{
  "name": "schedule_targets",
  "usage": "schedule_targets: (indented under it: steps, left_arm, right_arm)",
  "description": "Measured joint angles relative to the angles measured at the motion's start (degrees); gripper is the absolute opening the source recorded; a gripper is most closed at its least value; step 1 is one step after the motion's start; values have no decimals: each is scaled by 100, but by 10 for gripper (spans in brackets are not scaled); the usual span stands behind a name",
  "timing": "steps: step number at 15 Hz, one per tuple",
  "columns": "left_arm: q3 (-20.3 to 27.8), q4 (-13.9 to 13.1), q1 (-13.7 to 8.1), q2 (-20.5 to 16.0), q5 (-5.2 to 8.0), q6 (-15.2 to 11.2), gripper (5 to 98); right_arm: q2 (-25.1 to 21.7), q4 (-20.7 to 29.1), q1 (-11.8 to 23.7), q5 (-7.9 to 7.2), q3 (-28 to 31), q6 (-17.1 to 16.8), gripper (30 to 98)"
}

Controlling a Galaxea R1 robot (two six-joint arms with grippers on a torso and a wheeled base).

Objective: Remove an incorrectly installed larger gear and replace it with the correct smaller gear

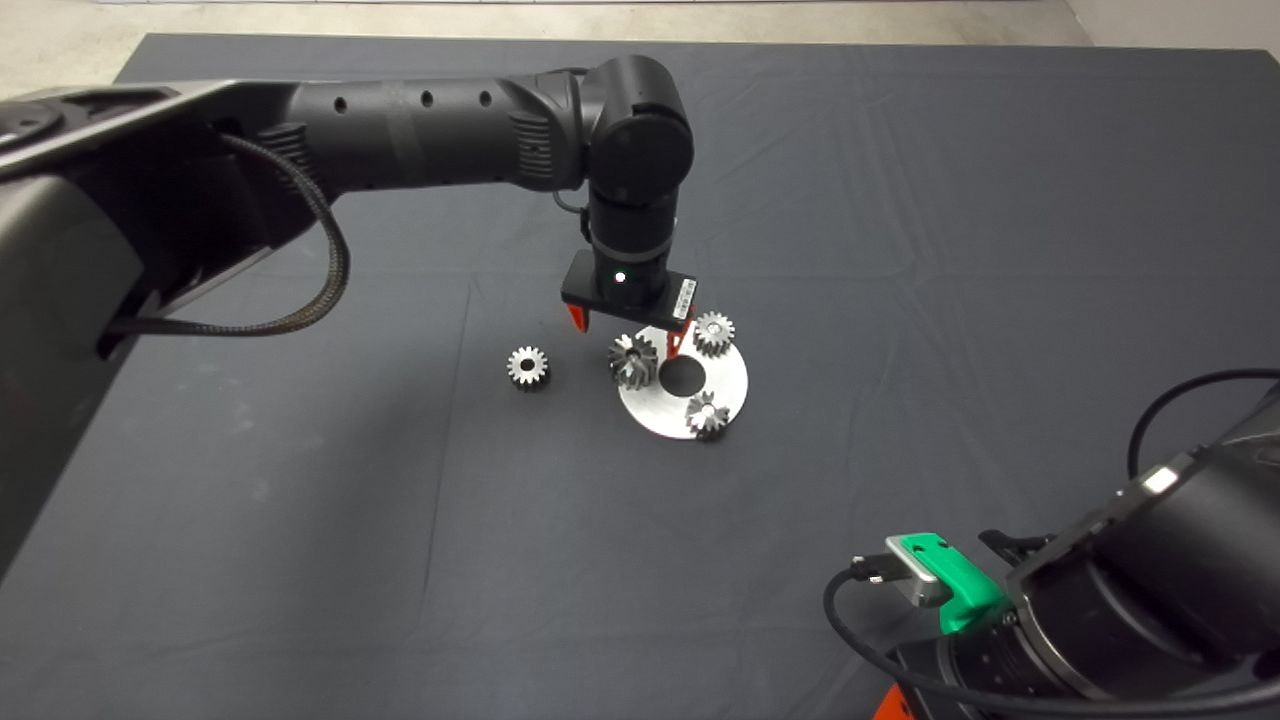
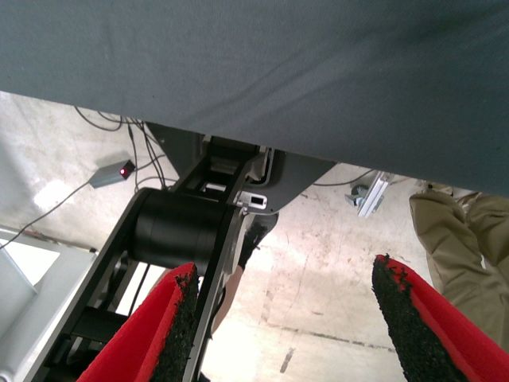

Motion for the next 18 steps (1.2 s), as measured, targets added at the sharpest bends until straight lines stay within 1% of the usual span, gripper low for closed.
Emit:
schedule_targets:
  steps: [4, 9, 18]
  left_arm:
    - [0, -49, 2, -1, -2, -15, 830]
    - [-38, -152, 0, -16, -2, -24, 830]
    - [-60, -155, 5, -20, -5, -22, 830]
  right_arm:
    - [0, 49, 236, -2, -35, 0, 584]
    - [5, 200, 388, -2, -116, 0, 584]
    - [94, 266, 460, -2, -141, 0, 584]
